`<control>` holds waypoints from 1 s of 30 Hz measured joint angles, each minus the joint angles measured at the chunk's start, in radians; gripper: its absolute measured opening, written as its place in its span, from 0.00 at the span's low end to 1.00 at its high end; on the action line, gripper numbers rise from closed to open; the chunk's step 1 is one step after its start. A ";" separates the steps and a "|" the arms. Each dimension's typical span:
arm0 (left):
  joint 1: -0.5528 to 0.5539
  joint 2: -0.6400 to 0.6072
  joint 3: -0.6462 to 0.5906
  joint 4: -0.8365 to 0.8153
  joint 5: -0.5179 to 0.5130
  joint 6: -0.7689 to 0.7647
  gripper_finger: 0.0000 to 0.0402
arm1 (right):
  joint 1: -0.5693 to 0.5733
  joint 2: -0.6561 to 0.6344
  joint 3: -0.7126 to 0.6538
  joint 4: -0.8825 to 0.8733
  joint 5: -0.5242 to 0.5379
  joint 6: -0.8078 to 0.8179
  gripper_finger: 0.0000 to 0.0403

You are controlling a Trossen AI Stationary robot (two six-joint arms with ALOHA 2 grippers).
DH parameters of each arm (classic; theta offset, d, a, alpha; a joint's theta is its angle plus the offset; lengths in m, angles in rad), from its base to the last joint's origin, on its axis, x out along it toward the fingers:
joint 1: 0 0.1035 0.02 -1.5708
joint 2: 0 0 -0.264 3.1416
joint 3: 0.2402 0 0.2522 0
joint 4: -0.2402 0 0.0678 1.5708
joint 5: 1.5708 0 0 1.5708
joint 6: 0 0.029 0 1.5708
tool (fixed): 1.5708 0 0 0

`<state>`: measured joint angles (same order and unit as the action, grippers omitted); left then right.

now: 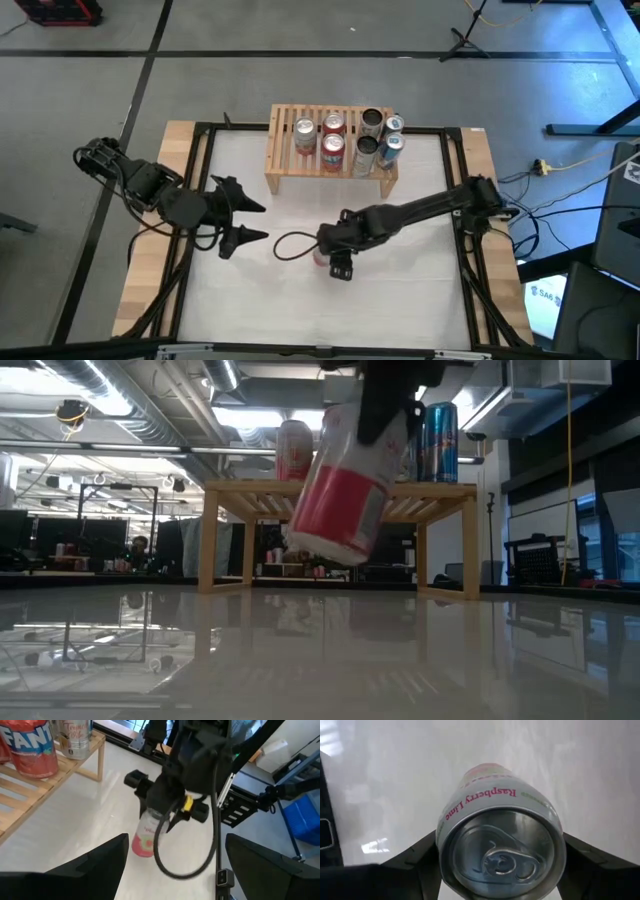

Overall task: Place canned beverage on shelf
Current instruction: Put the pink soda can on the shelf aligned with the other pink soda can

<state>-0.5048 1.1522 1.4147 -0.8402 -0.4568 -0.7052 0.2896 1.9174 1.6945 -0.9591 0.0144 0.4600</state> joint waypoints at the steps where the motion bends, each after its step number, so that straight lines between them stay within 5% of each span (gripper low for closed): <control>1: 0.001 0.000 0.000 0.001 0.000 0.000 0.81 | -0.003 0.019 0.017 -0.019 0.000 0.000 0.68; 16: 0.000 0.000 0.000 0.014 0.003 0.019 0.81 | -0.002 0.119 0.038 -0.021 -0.007 0.006 0.69; 30: 0.000 0.000 0.000 0.019 0.005 0.027 0.81 | -0.002 0.119 0.037 0.104 0.001 -0.025 0.90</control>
<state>-0.5045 1.1522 1.4147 -0.8211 -0.4522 -0.6777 0.2874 2.0365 1.7317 -0.8547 0.0151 0.4353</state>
